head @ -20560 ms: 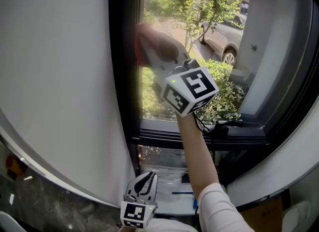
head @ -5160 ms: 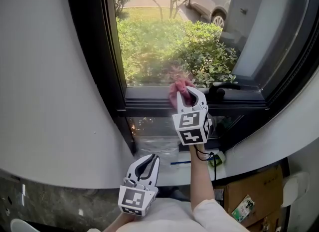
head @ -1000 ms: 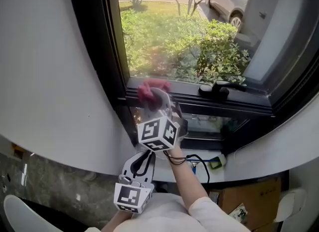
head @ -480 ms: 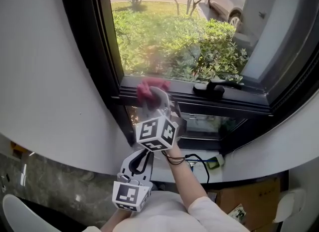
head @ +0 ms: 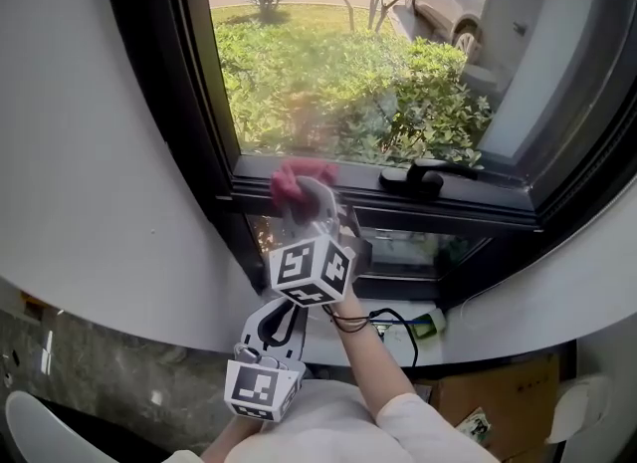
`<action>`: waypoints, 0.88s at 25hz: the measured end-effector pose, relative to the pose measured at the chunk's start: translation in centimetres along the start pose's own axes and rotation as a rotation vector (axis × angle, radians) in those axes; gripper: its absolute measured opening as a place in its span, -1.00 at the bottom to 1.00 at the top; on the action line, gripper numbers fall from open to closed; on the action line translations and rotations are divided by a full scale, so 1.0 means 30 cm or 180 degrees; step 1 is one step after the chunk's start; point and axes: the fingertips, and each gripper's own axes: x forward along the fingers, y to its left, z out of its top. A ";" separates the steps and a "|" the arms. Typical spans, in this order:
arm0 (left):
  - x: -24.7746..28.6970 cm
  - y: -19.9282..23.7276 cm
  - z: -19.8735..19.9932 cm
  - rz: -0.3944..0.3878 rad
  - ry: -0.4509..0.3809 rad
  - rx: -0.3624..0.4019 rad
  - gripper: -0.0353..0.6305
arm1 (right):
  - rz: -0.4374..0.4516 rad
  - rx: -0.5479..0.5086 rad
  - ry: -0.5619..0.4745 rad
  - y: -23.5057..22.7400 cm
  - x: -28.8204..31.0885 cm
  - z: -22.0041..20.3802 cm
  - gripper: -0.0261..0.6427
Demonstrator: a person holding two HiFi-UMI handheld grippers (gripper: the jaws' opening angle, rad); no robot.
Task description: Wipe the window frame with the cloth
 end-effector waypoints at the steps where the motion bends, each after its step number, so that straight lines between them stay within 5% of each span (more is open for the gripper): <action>1: 0.002 -0.001 -0.001 -0.0005 -0.0001 -0.0001 -0.77 | 0.0000 0.0002 0.0000 -0.002 -0.002 -0.002 -0.70; 22: 0.009 -0.038 -0.004 -0.0097 -0.0004 0.0003 -0.77 | -0.0096 0.0068 0.0042 -0.057 -0.045 -0.053 -0.70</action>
